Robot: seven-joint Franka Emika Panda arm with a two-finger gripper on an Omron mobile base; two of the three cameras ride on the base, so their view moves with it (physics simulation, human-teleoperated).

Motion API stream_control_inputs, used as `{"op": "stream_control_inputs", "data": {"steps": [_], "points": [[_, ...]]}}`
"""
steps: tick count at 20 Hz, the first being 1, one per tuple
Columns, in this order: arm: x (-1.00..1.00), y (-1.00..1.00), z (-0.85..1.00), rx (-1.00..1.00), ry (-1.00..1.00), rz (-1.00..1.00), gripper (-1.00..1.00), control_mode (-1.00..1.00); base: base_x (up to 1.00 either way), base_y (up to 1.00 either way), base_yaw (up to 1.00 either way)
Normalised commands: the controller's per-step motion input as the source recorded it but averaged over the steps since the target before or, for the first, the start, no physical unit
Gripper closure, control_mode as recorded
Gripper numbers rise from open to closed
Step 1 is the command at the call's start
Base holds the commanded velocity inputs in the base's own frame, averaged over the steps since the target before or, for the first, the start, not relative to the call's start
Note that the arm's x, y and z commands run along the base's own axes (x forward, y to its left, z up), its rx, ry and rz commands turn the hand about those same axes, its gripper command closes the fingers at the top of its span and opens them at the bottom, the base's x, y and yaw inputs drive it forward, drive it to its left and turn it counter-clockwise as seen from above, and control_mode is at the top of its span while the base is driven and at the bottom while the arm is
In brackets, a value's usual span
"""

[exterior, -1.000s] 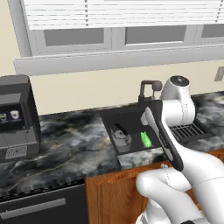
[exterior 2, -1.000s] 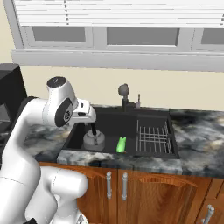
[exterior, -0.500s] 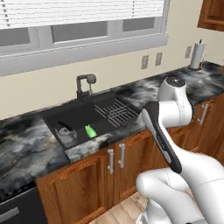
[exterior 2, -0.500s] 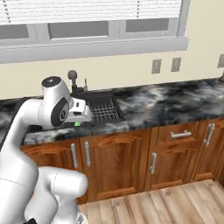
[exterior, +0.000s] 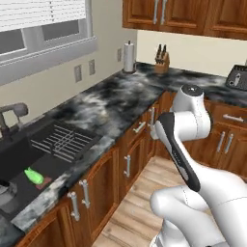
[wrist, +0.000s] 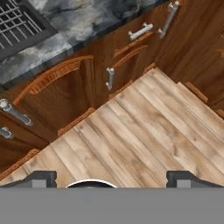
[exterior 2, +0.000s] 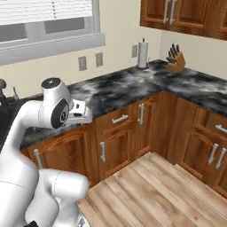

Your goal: Pick the jar and kettle and place them in the sink. Then turn on the water.

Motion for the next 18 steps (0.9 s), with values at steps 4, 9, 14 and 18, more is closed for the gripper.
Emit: {"op": "stream_control_inputs", "data": {"steps": [4, 9, 14, 18], "points": [[0.00, 0.00, 0.00, 0.00, 0.00, 0.00, -1.00, 1.00, 0.00, -0.16, -0.77], [0.00, 0.00, 0.00, 0.00, 0.00, 0.00, -1.00, 1.00, 0.00, -0.03, -0.80], [0.00, 0.00, 0.00, 0.00, 0.00, 0.00, -1.00, 1.00, 0.07, -0.02, -0.82], [0.00, 0.00, 0.00, 0.00, 0.00, 0.00, -1.00, 1.00, 0.11, 0.00, -0.82]]}}
